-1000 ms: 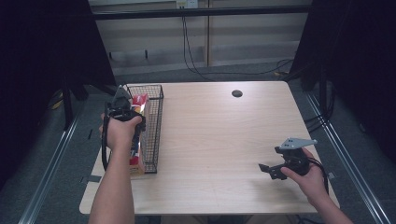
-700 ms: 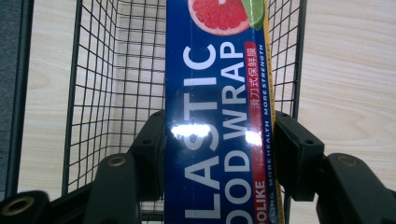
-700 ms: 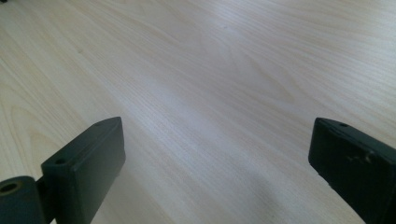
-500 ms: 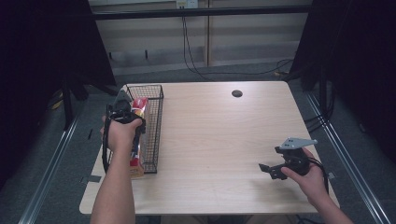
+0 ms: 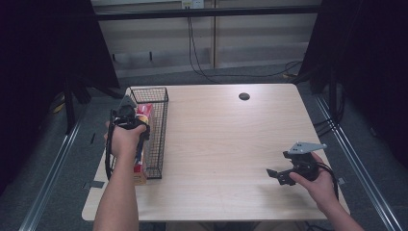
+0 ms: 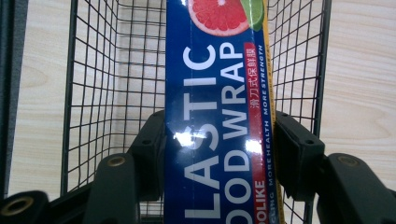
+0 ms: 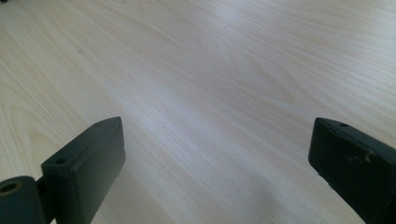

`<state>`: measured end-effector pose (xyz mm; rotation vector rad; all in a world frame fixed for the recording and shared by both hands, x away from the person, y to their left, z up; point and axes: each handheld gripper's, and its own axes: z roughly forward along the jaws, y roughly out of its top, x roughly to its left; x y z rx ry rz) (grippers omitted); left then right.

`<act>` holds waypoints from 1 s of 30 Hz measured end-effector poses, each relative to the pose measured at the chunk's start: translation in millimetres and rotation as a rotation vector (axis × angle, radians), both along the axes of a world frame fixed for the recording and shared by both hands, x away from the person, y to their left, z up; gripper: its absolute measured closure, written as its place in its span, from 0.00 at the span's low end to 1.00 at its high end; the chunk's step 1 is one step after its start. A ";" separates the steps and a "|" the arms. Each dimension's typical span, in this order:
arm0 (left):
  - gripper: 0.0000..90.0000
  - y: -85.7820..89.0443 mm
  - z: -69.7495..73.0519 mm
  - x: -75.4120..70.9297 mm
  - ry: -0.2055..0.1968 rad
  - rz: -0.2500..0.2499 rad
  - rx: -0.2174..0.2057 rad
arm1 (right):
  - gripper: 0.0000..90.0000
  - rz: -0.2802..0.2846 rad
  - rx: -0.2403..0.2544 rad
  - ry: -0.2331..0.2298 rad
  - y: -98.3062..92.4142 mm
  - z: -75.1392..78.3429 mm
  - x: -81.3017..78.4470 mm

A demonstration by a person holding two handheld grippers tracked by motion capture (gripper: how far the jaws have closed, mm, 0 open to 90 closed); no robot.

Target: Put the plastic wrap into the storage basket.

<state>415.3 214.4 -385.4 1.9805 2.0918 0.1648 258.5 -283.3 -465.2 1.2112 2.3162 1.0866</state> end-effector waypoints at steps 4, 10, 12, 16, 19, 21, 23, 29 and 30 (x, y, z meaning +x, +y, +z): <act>0.49 -0.2 -0.3 0.0 0.001 0.000 -0.002 | 0.04 0.003 0.001 0.001 0.2 -0.1 0.1; 0.49 -1.0 -2.2 -0.2 0.004 0.002 0.008 | 0.04 0.003 0.002 0.000 0.5 -0.2 -0.1; 0.49 -1.0 -3.3 -0.2 0.006 -0.004 0.009 | 0.04 0.002 0.004 0.002 0.5 0.0 -0.3; 0.49 -0.7 -5.3 -0.2 0.013 -0.011 0.007 | 0.04 0.005 0.003 0.001 0.4 -0.4 -0.1; 0.48 -0.8 -5.2 -0.3 0.010 -0.012 0.009 | 0.04 0.003 -0.002 -0.001 0.5 -0.6 0.0; 0.48 -0.8 -5.5 -0.4 0.009 -0.013 0.008 | 0.04 0.005 -0.001 0.001 0.6 -0.6 0.0; 0.48 -1.4 -6.0 -0.7 0.001 -0.016 0.016 | 0.04 0.008 -0.002 0.000 0.6 -0.7 0.2; 0.46 -2.1 -6.4 -1.5 -0.005 -0.009 0.012 | 0.04 0.007 -0.002 0.001 1.2 -0.6 -0.3; 0.46 -2.4 -6.3 -1.6 -0.005 -0.009 0.014 | 0.04 0.007 -0.002 0.001 1.2 -0.6 -0.3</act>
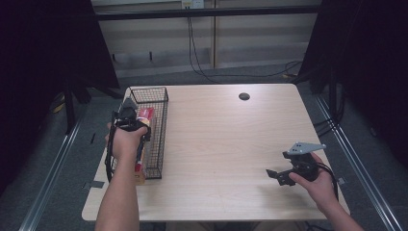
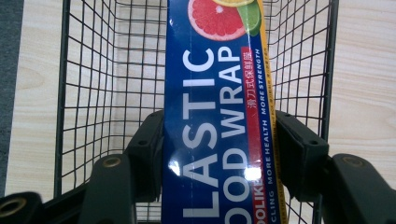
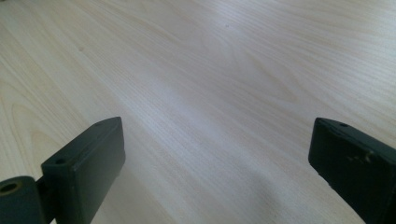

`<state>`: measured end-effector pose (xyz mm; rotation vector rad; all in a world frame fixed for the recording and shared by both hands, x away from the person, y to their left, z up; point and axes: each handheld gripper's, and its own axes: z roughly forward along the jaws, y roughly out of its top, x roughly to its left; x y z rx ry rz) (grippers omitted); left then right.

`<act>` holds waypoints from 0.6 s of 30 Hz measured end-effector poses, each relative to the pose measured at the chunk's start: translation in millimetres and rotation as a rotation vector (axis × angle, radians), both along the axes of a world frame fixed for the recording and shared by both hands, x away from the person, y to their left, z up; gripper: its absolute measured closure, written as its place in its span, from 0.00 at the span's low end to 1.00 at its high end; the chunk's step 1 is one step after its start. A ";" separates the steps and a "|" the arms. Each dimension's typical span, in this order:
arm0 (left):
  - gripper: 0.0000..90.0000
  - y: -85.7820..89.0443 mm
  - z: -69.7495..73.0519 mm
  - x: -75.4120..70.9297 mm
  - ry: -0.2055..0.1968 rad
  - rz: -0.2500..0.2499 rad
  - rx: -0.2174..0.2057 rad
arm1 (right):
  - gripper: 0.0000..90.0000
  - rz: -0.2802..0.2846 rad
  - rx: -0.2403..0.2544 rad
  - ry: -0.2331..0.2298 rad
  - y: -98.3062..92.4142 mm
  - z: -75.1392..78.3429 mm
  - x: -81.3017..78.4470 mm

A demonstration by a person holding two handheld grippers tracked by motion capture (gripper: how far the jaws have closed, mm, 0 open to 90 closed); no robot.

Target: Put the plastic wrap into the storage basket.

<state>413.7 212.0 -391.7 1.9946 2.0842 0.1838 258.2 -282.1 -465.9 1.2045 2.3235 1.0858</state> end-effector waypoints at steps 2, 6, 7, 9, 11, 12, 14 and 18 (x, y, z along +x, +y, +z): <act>0.46 -0.1 0.5 -0.1 0.002 -0.005 -0.001 | 0.04 0.001 -0.003 0.001 0.2 -0.1 -0.1; 0.42 0.4 3.5 -0.1 -0.001 -0.002 -0.014 | 0.04 0.002 -0.003 0.002 0.6 0.1 -0.2; 0.42 0.8 6.3 -0.2 -0.006 -0.013 -0.006 | 0.04 0.002 -0.003 0.001 0.6 0.1 -0.3; 0.41 -0.4 7.6 -0.4 -0.003 -0.010 -0.011 | 0.04 0.000 -0.005 0.001 0.6 0.2 -0.4; 0.38 -1.7 9.9 -0.7 -0.009 -0.002 -0.014 | 0.04 -0.001 -0.004 -0.003 0.5 0.2 -0.4; 0.38 -1.4 11.2 -0.6 -0.010 -0.008 -0.013 | 0.04 -0.001 -0.004 -0.004 0.5 0.4 -0.5; 0.34 -1.9 13.4 -0.7 -0.010 -0.007 -0.014 | 0.04 0.000 -0.004 -0.006 0.5 0.6 -0.6; 0.28 -2.5 19.3 -0.4 -0.010 -0.010 -0.032 | 0.04 0.000 -0.003 0.001 0.9 0.5 -0.9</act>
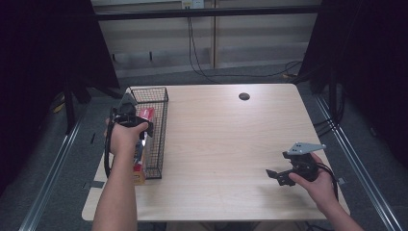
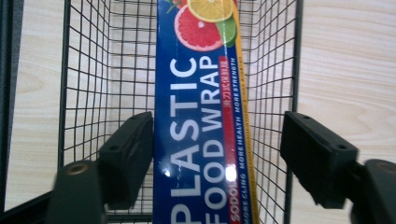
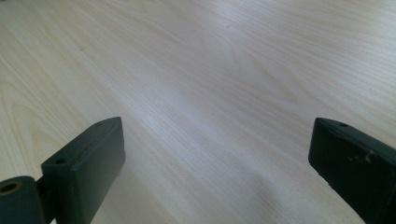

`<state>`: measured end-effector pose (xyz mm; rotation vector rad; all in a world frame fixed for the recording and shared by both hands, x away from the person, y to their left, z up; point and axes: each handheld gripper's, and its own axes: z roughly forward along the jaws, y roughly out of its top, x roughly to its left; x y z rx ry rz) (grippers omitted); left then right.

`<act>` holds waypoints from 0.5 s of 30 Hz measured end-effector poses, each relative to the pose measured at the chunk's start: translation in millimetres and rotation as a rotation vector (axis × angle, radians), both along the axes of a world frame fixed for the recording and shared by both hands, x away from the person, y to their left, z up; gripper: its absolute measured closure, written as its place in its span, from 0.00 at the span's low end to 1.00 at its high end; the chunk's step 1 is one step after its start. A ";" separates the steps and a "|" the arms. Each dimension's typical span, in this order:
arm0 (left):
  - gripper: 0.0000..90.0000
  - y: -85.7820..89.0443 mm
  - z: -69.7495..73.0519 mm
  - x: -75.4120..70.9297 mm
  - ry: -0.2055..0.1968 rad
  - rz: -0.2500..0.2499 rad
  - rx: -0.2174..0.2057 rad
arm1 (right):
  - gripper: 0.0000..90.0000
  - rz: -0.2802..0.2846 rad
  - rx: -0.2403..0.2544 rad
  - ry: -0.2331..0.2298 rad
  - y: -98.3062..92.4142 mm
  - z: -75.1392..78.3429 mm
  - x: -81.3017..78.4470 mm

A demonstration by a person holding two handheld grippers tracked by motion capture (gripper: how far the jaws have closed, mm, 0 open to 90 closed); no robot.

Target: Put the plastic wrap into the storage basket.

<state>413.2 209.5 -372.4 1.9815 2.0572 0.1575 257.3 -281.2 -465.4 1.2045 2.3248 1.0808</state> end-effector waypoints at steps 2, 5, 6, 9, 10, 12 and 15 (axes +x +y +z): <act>0.27 -0.2 3.8 -0.2 -0.003 -0.003 0.001 | 0.04 -0.001 -0.001 0.000 0.4 -0.3 -0.1; 0.23 -0.8 10.1 -0.5 -0.017 0.008 -0.016 | 0.04 0.004 0.001 0.000 0.4 -0.5 0.0; 0.22 -0.7 12.7 -0.7 -0.021 0.003 -0.015 | 0.04 0.003 0.002 0.001 0.4 -0.4 -0.3; 0.19 -2.4 19.9 -1.5 -0.034 0.012 -0.030 | 0.04 -0.001 0.001 -0.005 -0.2 0.3 -1.3; 0.19 -3.2 21.9 -1.8 -0.037 0.014 -0.029 | 0.04 -0.001 0.001 -0.005 -0.2 0.3 -1.3; 0.18 -4.6 31.9 -2.3 -0.049 -0.008 -0.033 | 0.04 -0.004 -0.001 -0.005 0.3 0.7 -1.2; 0.18 -8.0 38.3 -3.1 -0.060 -0.009 -0.036 | 0.04 0.002 -0.004 -0.007 1.0 0.6 -1.1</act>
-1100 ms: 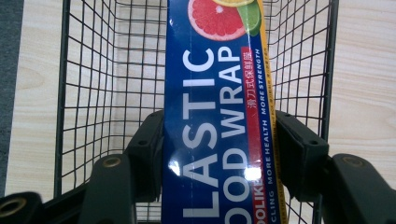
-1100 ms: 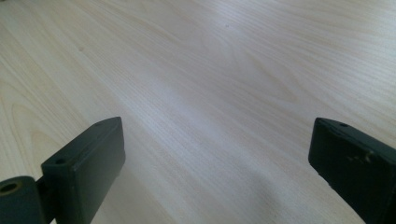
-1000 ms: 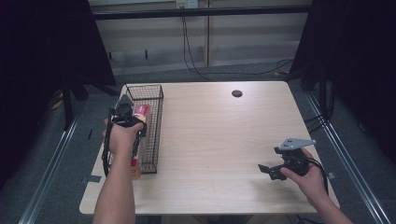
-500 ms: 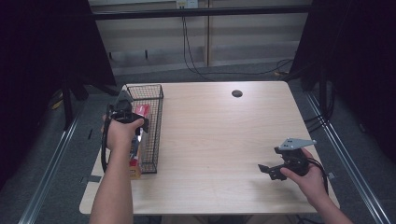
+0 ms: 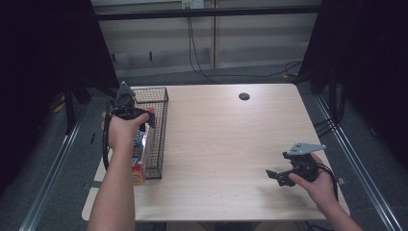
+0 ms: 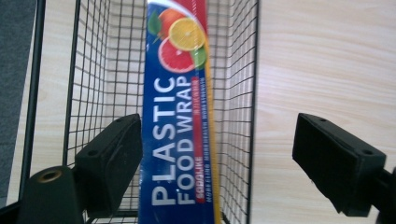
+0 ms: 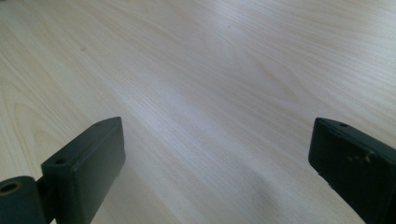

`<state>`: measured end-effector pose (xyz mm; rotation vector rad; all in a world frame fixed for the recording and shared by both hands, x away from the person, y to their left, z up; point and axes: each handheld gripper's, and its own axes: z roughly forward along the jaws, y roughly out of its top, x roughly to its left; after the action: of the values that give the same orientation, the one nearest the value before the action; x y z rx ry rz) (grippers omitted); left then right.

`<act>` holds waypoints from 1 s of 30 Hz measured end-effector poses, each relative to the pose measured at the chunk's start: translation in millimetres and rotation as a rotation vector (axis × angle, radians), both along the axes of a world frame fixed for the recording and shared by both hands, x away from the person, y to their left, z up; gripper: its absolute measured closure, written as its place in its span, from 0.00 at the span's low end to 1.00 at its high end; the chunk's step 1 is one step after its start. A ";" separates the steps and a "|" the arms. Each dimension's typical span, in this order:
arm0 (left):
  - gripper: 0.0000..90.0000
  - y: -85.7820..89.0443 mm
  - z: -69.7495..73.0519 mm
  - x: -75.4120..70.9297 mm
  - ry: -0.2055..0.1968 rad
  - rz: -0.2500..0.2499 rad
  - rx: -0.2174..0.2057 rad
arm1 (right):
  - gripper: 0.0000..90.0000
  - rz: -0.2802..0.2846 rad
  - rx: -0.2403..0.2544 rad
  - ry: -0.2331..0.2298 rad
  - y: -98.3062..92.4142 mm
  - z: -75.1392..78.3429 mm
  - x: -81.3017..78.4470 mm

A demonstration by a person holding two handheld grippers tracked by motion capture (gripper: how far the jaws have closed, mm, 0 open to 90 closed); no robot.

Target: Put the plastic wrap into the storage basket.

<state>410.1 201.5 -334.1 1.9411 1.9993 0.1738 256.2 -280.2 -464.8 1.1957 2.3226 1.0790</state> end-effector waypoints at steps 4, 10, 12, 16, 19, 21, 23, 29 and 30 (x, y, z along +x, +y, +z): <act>0.15 -8.2 8.6 -1.1 -0.017 -0.022 -0.016 | 0.04 0.004 0.003 0.003 0.7 -0.2 -0.4; 0.15 -18.0 14.0 -2.5 -0.025 -0.038 -0.041 | 0.04 0.002 0.006 0.004 -0.4 0.9 -1.5; 0.13 -21.1 14.8 -3.2 -0.026 -0.040 -0.049 | 0.04 -0.001 0.006 0.004 -0.6 0.8 -1.5; 0.13 -27.9 16.7 -4.4 -0.033 -0.067 -0.055 | 0.04 0.002 0.007 0.003 -0.6 0.9 -1.2; 0.13 -34.0 18.8 -5.5 -0.035 -0.084 -0.062 | 0.04 0.008 0.008 0.002 0.0 0.7 -0.9; 0.13 -38.2 20.5 -6.8 -0.039 -0.099 -0.071 | 0.04 0.007 0.006 0.003 0.5 0.8 -1.0; 0.13 -43.6 20.2 -8.2 -0.042 -0.108 -0.092 | 0.04 0.007 0.003 0.005 1.0 0.9 -0.9; 0.13 -53.0 16.3 -9.8 -0.041 -0.140 -0.102 | 0.04 0.012 0.003 0.003 2.4 0.9 -1.0; 0.13 -57.3 15.5 -10.5 -0.045 -0.153 -0.103 | 0.04 0.011 0.003 0.004 2.4 1.0 -1.0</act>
<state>399.6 144.3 -318.5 1.9965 1.7870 0.0740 255.2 -277.8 -463.8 1.1893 2.3338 1.0853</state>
